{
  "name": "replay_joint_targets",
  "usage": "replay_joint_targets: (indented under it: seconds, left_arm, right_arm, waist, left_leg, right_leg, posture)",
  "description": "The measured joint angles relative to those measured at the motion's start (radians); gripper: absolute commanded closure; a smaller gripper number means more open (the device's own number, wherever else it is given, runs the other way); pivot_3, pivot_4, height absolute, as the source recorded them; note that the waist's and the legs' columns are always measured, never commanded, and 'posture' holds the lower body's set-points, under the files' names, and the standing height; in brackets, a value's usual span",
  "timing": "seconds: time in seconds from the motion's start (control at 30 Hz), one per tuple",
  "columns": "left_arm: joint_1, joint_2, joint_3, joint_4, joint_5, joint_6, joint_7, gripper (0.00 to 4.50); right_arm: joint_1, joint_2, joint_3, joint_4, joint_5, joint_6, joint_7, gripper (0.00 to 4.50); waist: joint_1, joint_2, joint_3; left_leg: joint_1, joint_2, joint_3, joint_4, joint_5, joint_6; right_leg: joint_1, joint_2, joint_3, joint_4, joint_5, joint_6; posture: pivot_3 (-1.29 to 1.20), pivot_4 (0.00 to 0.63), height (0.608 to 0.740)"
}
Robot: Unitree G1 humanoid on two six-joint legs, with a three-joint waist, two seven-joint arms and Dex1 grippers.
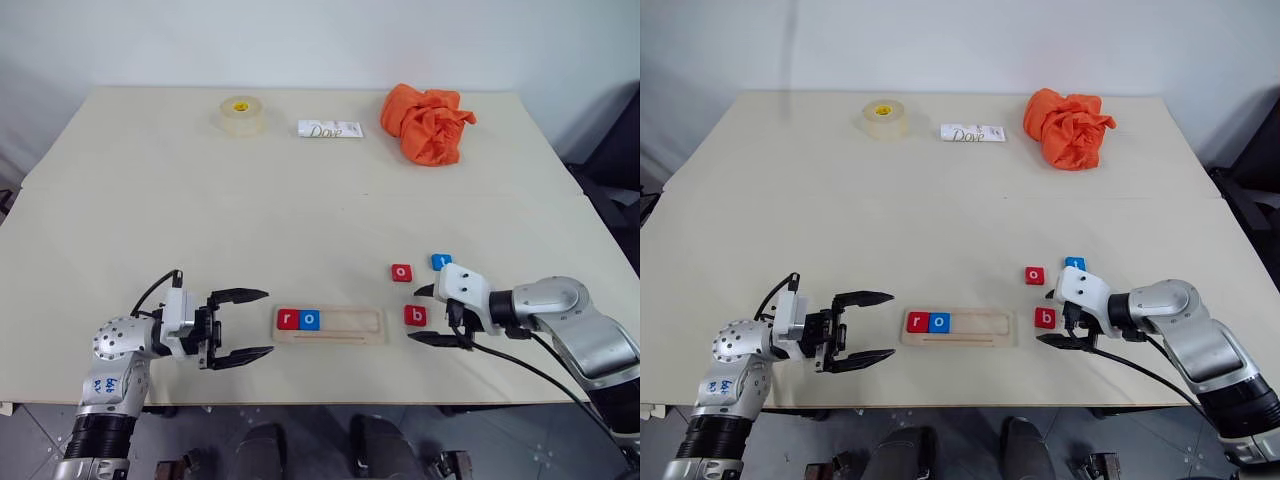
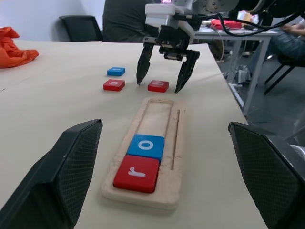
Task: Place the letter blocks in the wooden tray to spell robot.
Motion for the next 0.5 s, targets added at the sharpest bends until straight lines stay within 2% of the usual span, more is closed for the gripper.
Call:
replay_joint_targets:
  seconds: [0.23, 0.5]
  left_arm:
    - [0.034, 0.005, 0.016, -0.033, -0.002, 0.004, 0.023, 0.0]
    - [0.026, 0.024, 0.018, -0.025, -0.003, 0.004, 0.016, 0.0]
  right_arm:
    - [-0.014, 0.002, 0.01, 0.038, -0.011, -0.051, 0.023, 2.98]
    - [-0.033, -0.001, -0.006, 0.008, -0.003, 0.011, 0.015, 3.04]
  waist:
    - [0.0, 0.0, 0.0]
    - [0.0, 0.0, 0.0]
  left_leg:
    - [0.001, 0.0, 0.0, 0.004, 0.0, 0.0]
    - [0.0, 0.0, 0.0, 0.004, 0.0, 0.0]
  right_leg:
    - [0.001, -0.001, 0.0, 0.002, 0.0, 0.0]
    - [0.0, -0.001, 0.0, 0.003, 0.001, 0.0]
  posture:
    - [0.0, 0.15, 0.74]
    - [0.0, 0.15, 0.74]
